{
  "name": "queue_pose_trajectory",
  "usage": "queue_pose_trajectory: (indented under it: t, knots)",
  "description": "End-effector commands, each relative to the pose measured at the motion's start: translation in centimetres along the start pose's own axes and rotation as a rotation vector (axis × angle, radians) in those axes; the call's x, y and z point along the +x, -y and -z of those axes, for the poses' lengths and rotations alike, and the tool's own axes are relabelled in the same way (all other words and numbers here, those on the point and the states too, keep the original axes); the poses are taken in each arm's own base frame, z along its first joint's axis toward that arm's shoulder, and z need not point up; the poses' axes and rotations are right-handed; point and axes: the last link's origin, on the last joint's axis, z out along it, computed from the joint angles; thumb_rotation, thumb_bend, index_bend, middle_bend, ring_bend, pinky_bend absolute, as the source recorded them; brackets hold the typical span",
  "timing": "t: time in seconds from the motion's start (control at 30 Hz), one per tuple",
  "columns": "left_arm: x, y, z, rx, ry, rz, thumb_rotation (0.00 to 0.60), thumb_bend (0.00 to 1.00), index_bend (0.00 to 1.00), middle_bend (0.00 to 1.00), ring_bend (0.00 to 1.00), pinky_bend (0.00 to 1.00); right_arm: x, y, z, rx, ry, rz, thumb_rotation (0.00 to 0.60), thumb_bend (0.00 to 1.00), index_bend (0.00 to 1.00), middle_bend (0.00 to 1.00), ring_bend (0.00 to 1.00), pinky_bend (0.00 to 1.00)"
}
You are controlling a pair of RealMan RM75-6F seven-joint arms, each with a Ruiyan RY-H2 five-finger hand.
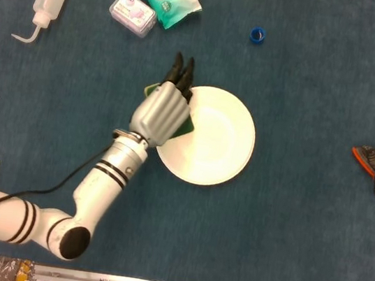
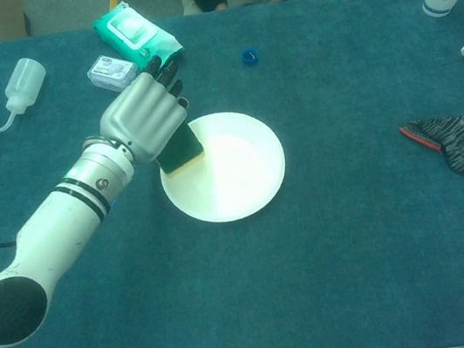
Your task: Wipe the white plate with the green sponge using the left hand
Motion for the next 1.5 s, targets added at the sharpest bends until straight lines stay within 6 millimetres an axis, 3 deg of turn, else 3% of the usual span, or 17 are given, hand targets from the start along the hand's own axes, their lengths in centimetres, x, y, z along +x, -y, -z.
queue_pose_trajectory:
  t: [0.03, 0.53, 0.8, 1.0, 1.33, 1.5]
  knots:
    - [-0.9, 0.6, 0.5, 0.005, 0.024, 0.019, 0.600, 0.33, 0.57, 0.16, 0.01, 0.07, 0.0, 0.0, 0.0, 0.001, 0.000, 0.001, 0.600, 0.39, 0.39, 0.39, 0.24, 0.45]
    - [-4.6, 3.2, 2.9, 0.034, 0.118, 0.064, 0.600, 0.33, 0.51, 0.15, 0.01, 0.07, -0.3, 0.6, -0.2, 0.016, 0.010, 0.003, 0.600, 0.39, 0.39, 0.39, 0.24, 0.45]
    - [-5.8, 4.0, 3.0, 0.055, 0.186, 0.044, 0.600, 0.33, 0.22, 0.08, 0.00, 0.07, -0.4, 0.8, -0.2, 0.022, 0.013, 0.005, 0.600, 0.39, 0.39, 0.39, 0.24, 0.45]
    - [-6.9, 4.7, 3.3, 0.078, 0.231, 0.061, 0.600, 0.33, 0.11, 0.06, 0.00, 0.07, -0.3, 0.9, -0.2, 0.023, 0.012, 0.007, 0.600, 0.39, 0.39, 0.39, 0.24, 0.45]
    - [-7.3, 7.2, 4.0, 0.146, 0.157, 0.231, 0.600, 0.33, 0.10, 0.06, 0.00, 0.07, -0.3, 1.0, -0.3, 0.024, 0.008, 0.012, 0.600, 0.39, 0.39, 0.39, 0.23, 0.45]
    - [-7.6, 9.4, 5.6, 0.195, 0.074, 0.390, 0.600, 0.33, 0.12, 0.08, 0.00, 0.07, -0.1, 1.1, -0.3, 0.021, 0.000, 0.019, 0.600, 0.39, 0.39, 0.39, 0.23, 0.45]
